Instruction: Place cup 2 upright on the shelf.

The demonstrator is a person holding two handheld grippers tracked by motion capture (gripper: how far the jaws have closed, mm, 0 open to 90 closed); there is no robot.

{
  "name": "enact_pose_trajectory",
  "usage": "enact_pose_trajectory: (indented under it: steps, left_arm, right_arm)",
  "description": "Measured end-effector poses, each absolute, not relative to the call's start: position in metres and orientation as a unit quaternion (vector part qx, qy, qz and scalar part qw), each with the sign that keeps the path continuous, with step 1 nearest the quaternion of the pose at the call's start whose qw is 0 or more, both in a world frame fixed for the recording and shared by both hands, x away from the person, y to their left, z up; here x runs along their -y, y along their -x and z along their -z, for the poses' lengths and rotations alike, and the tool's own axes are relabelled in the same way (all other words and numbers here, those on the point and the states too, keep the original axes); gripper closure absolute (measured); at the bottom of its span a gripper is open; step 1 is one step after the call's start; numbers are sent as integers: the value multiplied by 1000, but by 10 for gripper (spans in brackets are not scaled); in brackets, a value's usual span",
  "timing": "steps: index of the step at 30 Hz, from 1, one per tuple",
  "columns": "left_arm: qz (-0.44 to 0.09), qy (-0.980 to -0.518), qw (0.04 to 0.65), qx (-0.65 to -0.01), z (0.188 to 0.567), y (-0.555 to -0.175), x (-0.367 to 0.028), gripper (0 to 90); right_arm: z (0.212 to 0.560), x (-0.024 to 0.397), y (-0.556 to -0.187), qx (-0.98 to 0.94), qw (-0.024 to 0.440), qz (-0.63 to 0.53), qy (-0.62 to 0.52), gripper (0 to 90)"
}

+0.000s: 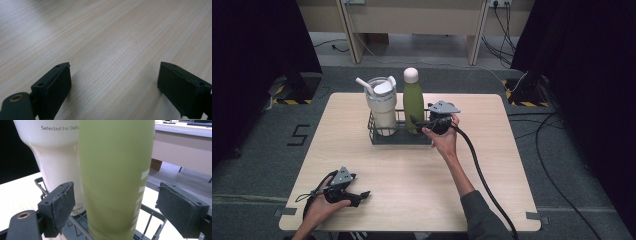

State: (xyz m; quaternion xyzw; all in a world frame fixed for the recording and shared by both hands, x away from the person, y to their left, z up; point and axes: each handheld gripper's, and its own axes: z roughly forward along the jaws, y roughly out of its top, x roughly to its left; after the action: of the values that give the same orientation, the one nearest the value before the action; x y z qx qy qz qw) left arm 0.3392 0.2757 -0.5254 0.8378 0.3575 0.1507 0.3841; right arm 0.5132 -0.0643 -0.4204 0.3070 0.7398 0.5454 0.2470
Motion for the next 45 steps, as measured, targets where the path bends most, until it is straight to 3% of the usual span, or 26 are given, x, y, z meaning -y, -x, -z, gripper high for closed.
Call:
enact_pose_trajectory:
  steps: [45]
  left_arm:
    - [-151,-839,382,-358,525,-339,-276,111]
  right_arm:
    - [416,92,-471,-728,240,-568,-298,154]
